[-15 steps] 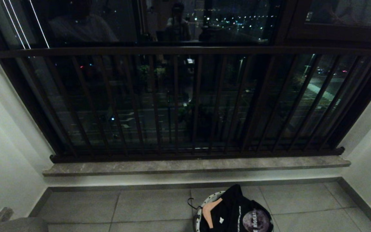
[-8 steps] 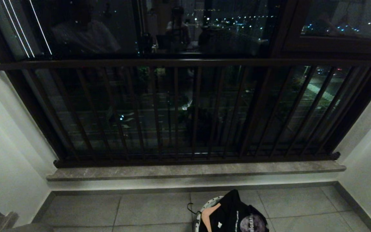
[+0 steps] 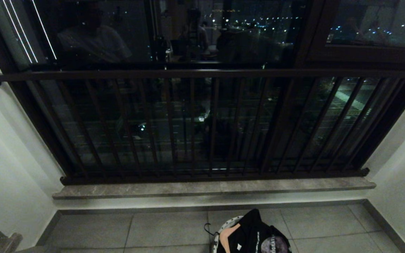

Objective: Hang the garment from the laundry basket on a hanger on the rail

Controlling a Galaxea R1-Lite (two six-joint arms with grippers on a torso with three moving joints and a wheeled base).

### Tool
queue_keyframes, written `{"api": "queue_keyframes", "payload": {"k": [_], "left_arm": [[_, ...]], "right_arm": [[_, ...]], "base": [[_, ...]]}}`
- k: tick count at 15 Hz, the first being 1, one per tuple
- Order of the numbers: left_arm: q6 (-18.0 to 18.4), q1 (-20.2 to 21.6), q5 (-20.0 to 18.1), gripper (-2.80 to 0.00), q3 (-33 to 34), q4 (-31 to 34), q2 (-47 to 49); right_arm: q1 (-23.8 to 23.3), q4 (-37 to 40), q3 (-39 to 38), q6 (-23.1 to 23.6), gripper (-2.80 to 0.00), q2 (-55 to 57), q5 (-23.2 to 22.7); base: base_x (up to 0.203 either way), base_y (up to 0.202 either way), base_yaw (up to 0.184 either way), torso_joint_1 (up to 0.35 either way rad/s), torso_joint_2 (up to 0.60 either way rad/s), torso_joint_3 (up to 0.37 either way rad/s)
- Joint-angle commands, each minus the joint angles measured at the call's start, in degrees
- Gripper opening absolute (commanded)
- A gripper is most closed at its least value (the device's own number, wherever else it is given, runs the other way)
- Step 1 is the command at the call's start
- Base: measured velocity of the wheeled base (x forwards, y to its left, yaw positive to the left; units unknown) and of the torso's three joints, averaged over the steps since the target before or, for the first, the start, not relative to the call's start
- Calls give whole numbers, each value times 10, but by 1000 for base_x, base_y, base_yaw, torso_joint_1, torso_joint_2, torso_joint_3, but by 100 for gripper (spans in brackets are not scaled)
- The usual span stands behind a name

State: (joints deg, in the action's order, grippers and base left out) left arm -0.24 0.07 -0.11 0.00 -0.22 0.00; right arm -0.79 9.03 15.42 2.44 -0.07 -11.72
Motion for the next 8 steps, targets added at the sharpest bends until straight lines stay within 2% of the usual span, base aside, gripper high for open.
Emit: {"api": "queue_keyframes", "payload": {"k": [1, 8], "left_arm": [[0, 0, 0, -280, 1, 0, 0], [5, 0, 0, -280, 1, 0, 0]], "right_arm": [[0, 0, -4, -1, -280, 1, -2], [0, 1, 10, -1, -280, 1, 1]], "base": [[0, 0, 0, 0, 0, 0], [0, 0, 0, 0, 0, 0]]}}
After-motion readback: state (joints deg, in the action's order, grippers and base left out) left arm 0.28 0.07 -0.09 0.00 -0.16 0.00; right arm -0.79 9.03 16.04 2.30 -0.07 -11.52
